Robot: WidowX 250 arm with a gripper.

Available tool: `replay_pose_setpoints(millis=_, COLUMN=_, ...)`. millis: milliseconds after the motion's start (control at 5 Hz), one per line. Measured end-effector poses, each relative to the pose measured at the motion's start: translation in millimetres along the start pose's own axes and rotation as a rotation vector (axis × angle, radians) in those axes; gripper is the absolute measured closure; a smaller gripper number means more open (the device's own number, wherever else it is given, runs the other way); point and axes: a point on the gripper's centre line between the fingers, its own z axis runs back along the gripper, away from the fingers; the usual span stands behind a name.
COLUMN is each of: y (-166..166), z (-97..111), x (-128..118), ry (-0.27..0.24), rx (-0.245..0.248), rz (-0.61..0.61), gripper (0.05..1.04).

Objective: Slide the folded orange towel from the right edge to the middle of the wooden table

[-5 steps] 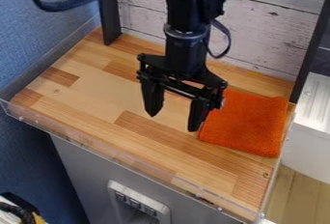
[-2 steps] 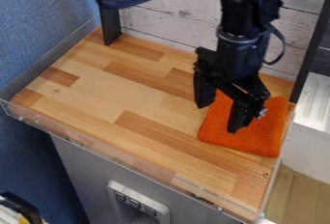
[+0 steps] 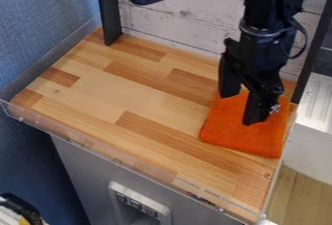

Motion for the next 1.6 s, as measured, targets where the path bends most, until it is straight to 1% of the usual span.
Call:
replay_pose_setpoints(millis=200, y=0.9, z=-3.8, x=6.8, ry=-0.005, rx=-0.013, rz=-0.094, gripper=0.135)
replay_pose_setpoints(millis=600, y=5.2, z=-30.3, x=18.1, ry=0.002, rx=-0.04, rz=-0.22, gripper=0.717)
replay_pose_setpoints(millis=800, y=12.9, z=-47.7, x=16.5, ry=0.012, rx=-0.05, rz=-0.234, gripper=0.93)
replay_pose_setpoints(millis=1000, y=15.4, z=-62.9, x=20.4, ry=0.025, rx=-0.057, rz=-0.25, gripper=1.019)
replay_pose_setpoints(millis=1200, y=19.3, z=-66.9, x=25.2, ry=0.032, rx=-0.051, rz=-0.246, gripper=1.025)
replay_pose_setpoints(millis=1400, y=26.0, z=-67.8, x=21.6, ry=0.048, rx=-0.043, rz=-0.172, gripper=1.025)
replay_pose_setpoints(millis=1600, y=34.6, z=-69.7, x=11.5, ry=0.067, rx=-0.038, rz=-0.033, gripper=1.025)
